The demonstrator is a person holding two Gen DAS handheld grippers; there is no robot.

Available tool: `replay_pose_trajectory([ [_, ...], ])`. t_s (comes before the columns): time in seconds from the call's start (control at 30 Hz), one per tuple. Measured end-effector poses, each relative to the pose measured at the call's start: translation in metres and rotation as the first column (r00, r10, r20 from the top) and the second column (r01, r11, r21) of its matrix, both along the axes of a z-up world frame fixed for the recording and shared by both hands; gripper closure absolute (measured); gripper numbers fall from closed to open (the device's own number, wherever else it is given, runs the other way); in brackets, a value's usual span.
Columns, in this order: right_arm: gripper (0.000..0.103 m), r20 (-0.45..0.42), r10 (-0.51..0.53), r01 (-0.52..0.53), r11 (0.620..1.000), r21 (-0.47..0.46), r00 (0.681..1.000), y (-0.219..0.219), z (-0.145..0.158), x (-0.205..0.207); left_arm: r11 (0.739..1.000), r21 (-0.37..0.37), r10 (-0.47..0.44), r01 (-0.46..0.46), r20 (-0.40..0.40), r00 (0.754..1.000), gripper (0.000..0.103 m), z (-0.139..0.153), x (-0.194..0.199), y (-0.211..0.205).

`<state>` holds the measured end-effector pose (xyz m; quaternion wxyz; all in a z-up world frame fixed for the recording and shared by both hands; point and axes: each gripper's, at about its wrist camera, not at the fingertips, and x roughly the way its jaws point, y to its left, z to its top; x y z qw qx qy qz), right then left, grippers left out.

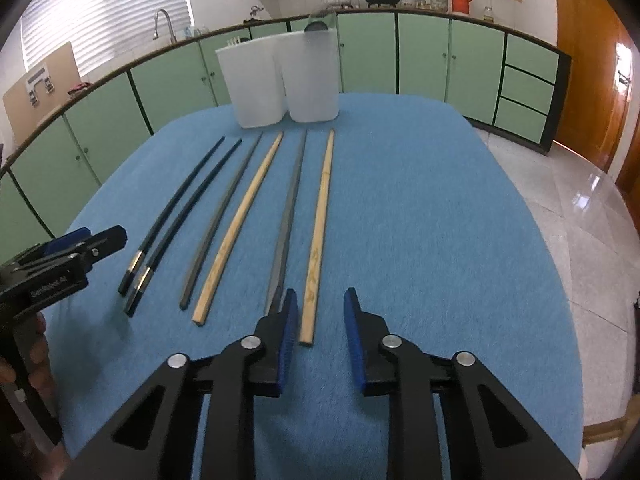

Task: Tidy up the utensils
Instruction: 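Close the right tool on a wooden chopstick while the left tool approaches a black chopstick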

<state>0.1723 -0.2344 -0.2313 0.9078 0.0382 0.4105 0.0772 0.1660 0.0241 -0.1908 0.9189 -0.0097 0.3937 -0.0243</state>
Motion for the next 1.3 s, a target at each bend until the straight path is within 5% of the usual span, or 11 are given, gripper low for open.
replay_pose_trajectory([
  [0.23, 0.090, -0.013, 0.005, -0.005, 1.000, -0.016, 1.000, 0.003, -0.001, -0.001, 1.000, -0.014, -0.017, 0.016, -0.072, 0.997, 0.048, -0.013, 0.003, -0.004],
  [0.9, 0.096, -0.027, -0.016, 0.016, 1.000, -0.007, 1.000, -0.005, 0.000, 0.001, 0.997, -0.020, -0.072, 0.070, -0.081, 0.994, 0.047, -0.014, -0.012, -0.026],
  [1.3, 0.096, -0.030, -0.016, 0.016, 1.000, -0.001, 0.999, -0.006, 0.000, 0.001, 0.997, -0.023, -0.073, 0.071, -0.083, 0.994, 0.057, -0.015, -0.019, -0.029],
])
